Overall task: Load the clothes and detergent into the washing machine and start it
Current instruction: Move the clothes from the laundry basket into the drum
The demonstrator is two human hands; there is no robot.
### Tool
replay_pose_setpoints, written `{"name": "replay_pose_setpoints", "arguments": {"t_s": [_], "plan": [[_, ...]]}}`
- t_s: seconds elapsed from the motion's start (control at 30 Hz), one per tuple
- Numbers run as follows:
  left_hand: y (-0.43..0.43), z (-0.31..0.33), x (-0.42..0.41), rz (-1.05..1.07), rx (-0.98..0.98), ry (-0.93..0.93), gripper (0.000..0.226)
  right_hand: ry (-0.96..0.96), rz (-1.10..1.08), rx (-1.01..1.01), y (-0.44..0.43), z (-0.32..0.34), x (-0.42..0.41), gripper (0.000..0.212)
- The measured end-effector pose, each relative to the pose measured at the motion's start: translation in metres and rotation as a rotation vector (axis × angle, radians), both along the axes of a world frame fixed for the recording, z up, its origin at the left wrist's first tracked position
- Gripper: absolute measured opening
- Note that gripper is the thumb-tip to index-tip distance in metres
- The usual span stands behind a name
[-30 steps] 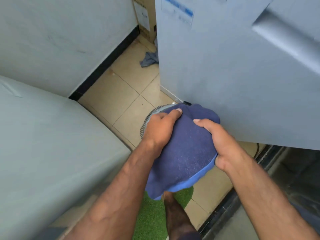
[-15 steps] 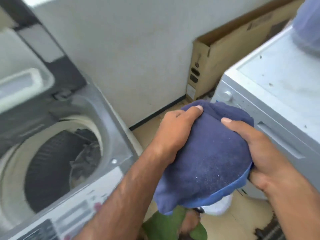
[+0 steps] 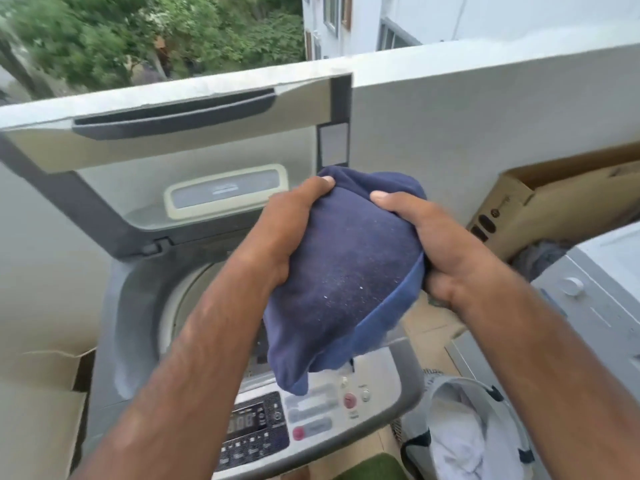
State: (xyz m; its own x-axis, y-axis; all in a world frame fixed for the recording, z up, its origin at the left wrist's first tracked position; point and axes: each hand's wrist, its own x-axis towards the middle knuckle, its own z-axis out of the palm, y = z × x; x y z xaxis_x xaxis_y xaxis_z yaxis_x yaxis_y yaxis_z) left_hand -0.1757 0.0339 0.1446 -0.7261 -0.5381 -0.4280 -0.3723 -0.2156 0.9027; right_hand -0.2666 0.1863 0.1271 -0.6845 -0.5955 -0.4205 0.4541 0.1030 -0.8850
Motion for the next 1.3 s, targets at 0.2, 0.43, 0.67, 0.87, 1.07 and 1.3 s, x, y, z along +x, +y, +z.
{"name": "replay_pose_setpoints", "arguments": {"t_s": [0.2, 0.43, 0.67, 0.87, 1.07, 1.3], "plan": [[-0.081, -0.025, 0.045, 0.138, 0.04, -0.01, 0.033, -0.05, 0.107, 0.066, -0.096, -0.023, 0.028, 0.043], [-0.141, -0.085, 0.073, 0.258, 0.071, -0.103, 0.036, -0.097, 0.153, 0.208, -0.162, -0.074, 0.05, 0.063], [-0.162, -0.146, 0.057, 0.187, 0.027, -0.2, 0.037, -0.113, 0.078, 0.362, -0.182, -0.13, 0.049, 0.048], [-0.159, -0.203, 0.068, -0.034, -0.038, -0.457, 0.053, -0.125, 0.286, 0.58, -0.172, -0.175, 0.054, 0.079], [-0.162, -0.21, 0.077, -0.272, 0.053, -0.525, 0.04, -0.109, 0.338, 0.528, -0.157, -0.181, 0.051, 0.045], [-0.138, -0.173, 0.043, -0.498, -0.075, -0.437, 0.033, 0.007, 0.32, 0.394, -0.121, -0.14, 0.04, 0.025]]}}
